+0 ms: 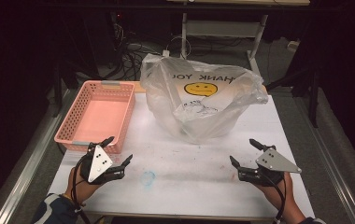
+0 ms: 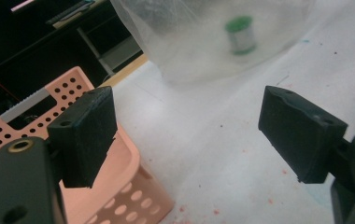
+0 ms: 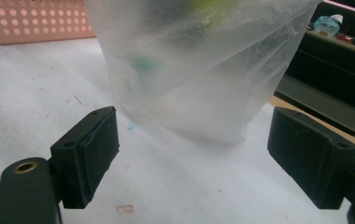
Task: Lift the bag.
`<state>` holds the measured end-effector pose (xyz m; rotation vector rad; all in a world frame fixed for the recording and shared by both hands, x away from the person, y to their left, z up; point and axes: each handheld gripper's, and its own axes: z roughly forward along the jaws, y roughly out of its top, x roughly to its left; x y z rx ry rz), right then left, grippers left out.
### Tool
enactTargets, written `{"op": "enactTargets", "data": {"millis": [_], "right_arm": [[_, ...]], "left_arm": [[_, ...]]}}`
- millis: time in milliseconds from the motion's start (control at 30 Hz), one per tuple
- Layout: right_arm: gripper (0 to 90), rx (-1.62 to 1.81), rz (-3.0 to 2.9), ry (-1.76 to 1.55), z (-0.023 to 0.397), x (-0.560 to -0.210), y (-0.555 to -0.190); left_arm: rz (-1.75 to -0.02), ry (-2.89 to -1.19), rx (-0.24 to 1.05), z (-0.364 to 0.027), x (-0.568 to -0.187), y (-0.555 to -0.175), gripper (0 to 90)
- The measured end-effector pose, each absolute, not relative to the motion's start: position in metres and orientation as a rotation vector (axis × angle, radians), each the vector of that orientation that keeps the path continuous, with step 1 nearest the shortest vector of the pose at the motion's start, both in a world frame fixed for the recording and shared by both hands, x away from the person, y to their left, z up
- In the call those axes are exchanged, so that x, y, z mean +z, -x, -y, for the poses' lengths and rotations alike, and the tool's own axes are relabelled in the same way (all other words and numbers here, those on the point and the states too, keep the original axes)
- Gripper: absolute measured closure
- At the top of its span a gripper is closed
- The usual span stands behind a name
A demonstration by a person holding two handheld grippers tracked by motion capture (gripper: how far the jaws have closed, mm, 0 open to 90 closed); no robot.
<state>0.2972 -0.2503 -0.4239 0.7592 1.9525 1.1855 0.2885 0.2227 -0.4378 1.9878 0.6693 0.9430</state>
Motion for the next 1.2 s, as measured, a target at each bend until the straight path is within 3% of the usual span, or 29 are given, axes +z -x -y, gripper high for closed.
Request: {"op": "enactTargets", "data": {"millis": [700, 1200], "right_arm": [[16.5, 1.167, -2.061, -0.789, 0.259, -0.459, -0.272], [16.5, 1.134, -2.069, -0.762, 0.256, -0.460, -0.270]], "left_arm": [[-0.677, -2.122, 0.866, -0.229, -0.468, -0.273, 15.9], [-0.670, -2.116, 0.861, -0.231, -0.467, -0.271, 15.9]]}}
